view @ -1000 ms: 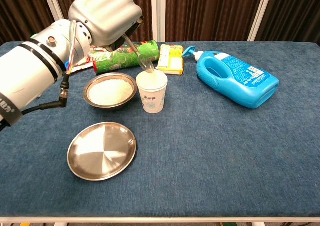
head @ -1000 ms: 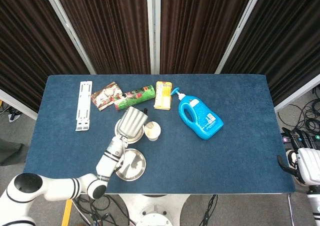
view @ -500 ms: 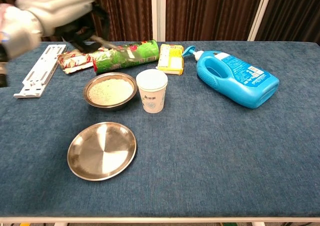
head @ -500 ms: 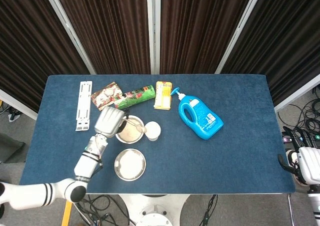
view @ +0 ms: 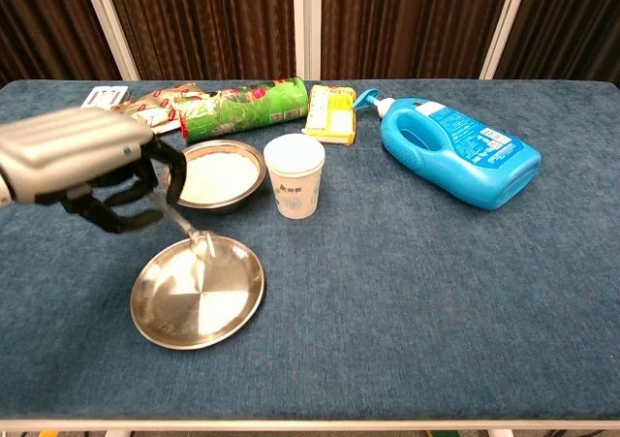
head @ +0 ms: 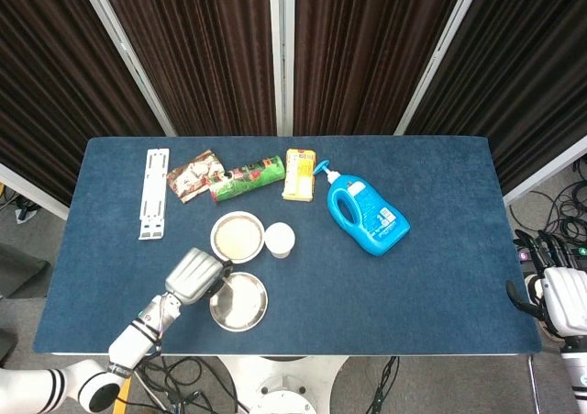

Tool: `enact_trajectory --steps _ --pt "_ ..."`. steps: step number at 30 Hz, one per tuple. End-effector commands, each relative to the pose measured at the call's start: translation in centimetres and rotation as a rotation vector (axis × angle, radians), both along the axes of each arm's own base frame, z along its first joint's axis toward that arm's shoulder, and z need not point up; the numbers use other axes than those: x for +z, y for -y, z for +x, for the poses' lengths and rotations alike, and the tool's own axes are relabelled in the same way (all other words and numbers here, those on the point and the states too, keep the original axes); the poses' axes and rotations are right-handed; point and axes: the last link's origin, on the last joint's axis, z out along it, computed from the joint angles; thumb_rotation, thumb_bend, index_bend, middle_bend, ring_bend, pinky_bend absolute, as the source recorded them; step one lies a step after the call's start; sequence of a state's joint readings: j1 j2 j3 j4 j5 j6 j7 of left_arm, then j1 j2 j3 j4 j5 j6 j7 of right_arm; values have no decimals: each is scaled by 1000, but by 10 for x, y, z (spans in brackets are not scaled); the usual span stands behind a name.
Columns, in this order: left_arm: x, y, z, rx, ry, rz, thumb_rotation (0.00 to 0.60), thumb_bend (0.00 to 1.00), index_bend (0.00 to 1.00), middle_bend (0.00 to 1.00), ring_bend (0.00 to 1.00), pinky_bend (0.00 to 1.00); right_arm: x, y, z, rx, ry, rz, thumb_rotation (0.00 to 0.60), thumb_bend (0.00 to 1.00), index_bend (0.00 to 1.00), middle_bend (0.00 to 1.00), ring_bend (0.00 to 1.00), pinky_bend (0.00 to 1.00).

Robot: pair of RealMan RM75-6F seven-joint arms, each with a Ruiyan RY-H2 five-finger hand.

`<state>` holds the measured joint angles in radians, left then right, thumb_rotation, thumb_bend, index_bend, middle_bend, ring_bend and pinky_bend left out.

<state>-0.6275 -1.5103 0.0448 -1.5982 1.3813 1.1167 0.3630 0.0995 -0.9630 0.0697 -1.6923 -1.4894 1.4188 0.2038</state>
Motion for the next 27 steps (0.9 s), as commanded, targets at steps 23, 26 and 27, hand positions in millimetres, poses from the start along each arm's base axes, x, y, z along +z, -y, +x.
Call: enact_trajectory --steps 23,26,27 --pt "-7 6 -1 88 -1 -5 600 224 395 859 861 1000 -2 1 0 -3 -7 10 600 296 83 210 0 0" --pt "29 -6 -15 198 115 133 600 224 393 827 807 994 -1 0 -1 -10 -12 9 600 296 83 210 0 0" --pt "41 -10 -23 228 140 184 600 224 392 812 780 977 0 0 -1 -13 -15 10 600 296 83 210 0 0"
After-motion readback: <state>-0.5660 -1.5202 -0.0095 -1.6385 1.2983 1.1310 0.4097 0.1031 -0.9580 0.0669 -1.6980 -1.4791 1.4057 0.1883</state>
